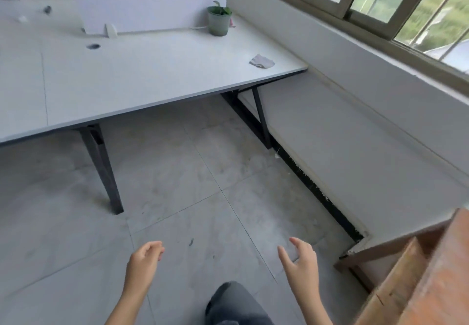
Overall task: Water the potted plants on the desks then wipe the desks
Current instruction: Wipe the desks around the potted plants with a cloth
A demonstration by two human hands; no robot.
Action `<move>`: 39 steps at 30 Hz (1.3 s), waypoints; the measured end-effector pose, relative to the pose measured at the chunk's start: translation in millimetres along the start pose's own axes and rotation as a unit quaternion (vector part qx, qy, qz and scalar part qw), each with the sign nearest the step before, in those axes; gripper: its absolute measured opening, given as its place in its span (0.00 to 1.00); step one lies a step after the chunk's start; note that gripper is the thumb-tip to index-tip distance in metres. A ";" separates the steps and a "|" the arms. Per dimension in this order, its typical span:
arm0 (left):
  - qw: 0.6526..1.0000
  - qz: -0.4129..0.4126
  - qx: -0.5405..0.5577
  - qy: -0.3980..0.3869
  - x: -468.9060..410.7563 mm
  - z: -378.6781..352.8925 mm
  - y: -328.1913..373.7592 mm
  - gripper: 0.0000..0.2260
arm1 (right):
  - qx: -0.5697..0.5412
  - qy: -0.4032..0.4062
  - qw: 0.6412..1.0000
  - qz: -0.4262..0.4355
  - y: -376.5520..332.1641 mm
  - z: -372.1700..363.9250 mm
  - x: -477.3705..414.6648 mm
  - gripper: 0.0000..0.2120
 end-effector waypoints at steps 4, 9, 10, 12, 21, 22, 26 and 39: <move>1.000 -0.005 -0.013 -0.024 -44.8 -49.1 30.1 0.08 | -0.001 -0.015 1.000 0.023 -23.7 -34.5 -54.2 0.19; 0.998 -0.047 -0.023 -0.030 -106.7 -117.4 110.8 0.06 | -0.015 -0.010 0.999 0.042 -64.9 -57.1 -165.8 0.19; 0.998 -0.057 -0.020 -0.034 -116.5 -132.7 130.1 0.05 | -0.020 -0.011 0.999 0.045 -74.7 -59.3 -188.4 0.19; 0.996 -0.078 -0.019 -0.042 -130.6 -161.9 163.1 0.07 | -0.032 -0.011 0.998 0.055 -90.6 -63.5 -226.7 0.18; 0.997 -0.039 -0.066 -0.032 -197.7 -242.9 207.5 0.07 | -0.008 -0.075 0.997 0.010 -98.4 -103.0 -325.9 0.18; 0.997 -0.033 -0.062 -0.018 -212.3 -248.0 212.5 0.07 | -0.006 -0.076 0.997 0.004 -99.6 -106.4 -341.6 0.18; 0.999 -0.015 -0.039 0.004 -265.4 -286.5 244.2 0.07 | -0.012 -0.064 0.998 -0.005 -115.1 -120.2 -414.5 0.18; 0.994 -0.073 -0.037 -0.079 -396.4 -465.8 437.3 0.06 | -0.015 -0.049 0.999 0.002 -207.0 -160.4 -661.2 0.16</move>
Point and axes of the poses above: each hand's wrist, its own x-axis away from the middle knuckle, its own z-axis out of the back of the hand, y = z × x, the point moved 4 cm from there along -x, towards the middle knuckle, and after that the axes turned 12 degrees about y, right-handed, at the moved point
